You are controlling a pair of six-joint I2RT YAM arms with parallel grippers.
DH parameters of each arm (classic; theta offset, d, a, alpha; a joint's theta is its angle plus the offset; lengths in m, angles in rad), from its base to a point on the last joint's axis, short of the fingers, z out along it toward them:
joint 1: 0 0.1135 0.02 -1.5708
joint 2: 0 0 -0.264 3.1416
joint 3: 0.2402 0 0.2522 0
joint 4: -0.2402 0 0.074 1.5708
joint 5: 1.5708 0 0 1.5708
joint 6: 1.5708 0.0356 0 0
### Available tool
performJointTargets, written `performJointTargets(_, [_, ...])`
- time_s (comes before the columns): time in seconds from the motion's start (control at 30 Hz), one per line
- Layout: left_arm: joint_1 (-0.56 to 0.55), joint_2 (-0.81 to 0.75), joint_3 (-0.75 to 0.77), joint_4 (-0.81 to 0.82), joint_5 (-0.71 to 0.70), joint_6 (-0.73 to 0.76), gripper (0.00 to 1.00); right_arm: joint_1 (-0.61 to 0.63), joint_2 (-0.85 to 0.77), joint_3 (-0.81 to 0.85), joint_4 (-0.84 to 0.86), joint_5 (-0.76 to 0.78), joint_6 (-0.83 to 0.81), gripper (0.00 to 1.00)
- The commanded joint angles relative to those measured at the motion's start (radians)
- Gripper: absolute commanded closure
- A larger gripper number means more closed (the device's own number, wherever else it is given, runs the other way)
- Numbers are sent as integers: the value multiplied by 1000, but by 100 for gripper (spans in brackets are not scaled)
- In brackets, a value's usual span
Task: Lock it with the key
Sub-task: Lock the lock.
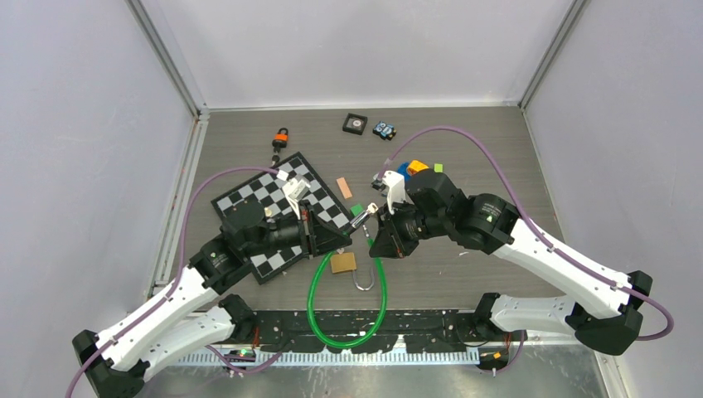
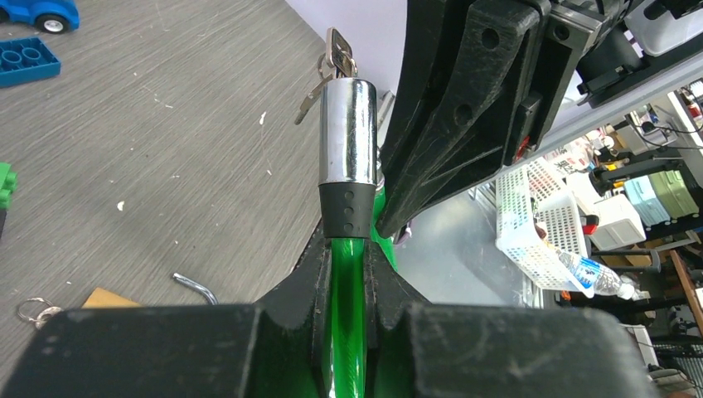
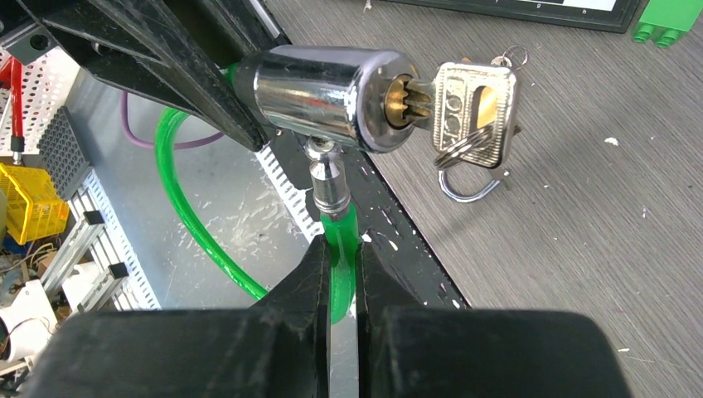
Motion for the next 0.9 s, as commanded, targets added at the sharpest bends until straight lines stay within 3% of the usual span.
performJointTargets(0.0, [8,8,51,30,-12,48,100,14,-4,56,80,-64,42,99])
performJointTargets(0.6, [7,9,54,26,7,55,100,14,30,25,92,-57,33,99])
performJointTargets(0.87, [7,53,117,-137,43,153,100,14,22,25,83,-34,23,99])
